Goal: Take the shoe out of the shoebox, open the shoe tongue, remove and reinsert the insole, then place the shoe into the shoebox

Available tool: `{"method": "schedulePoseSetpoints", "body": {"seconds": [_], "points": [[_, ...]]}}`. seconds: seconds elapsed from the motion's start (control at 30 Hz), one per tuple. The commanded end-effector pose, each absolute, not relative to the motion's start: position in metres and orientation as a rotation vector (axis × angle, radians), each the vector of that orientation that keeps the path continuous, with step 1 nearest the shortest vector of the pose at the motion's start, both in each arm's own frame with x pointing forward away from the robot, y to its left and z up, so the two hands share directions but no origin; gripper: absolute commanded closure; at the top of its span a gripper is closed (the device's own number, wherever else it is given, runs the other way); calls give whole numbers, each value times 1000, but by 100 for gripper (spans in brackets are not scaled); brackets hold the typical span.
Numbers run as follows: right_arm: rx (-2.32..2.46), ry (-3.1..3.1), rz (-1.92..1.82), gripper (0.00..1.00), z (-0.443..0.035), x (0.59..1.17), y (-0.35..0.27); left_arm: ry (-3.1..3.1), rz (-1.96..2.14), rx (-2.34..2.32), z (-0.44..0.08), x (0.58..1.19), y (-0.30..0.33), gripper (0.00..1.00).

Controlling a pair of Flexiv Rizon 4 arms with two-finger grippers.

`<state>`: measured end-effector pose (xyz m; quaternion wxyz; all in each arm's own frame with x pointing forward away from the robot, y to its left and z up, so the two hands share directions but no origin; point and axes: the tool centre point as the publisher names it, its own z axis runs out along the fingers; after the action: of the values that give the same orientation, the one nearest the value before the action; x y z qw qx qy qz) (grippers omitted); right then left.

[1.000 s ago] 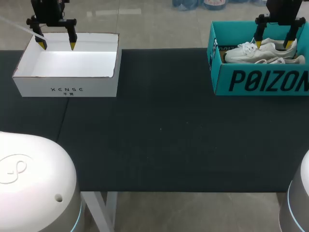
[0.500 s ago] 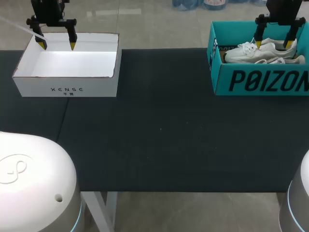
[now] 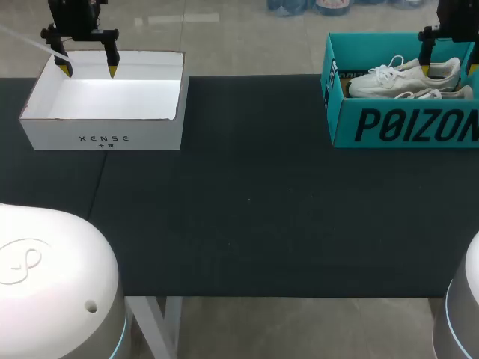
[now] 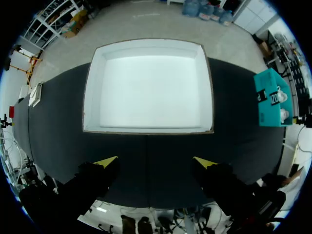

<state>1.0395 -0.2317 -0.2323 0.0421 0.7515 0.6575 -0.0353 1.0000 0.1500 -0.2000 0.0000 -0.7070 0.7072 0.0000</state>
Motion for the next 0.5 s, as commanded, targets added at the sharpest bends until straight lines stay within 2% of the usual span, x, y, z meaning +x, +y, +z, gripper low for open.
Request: {"method": "schedulePoseSetpoints", "body": {"seconds": [0.03, 0.5], "points": [[2320, 2008, -102, 0, -249, 1052, -250, 2222, 0, -2221, -200, 1000, 150, 0], [2278, 2012, -26, 0, -274, 1053, -288, 2222, 0, -2221, -200, 1000, 150, 0]]}}
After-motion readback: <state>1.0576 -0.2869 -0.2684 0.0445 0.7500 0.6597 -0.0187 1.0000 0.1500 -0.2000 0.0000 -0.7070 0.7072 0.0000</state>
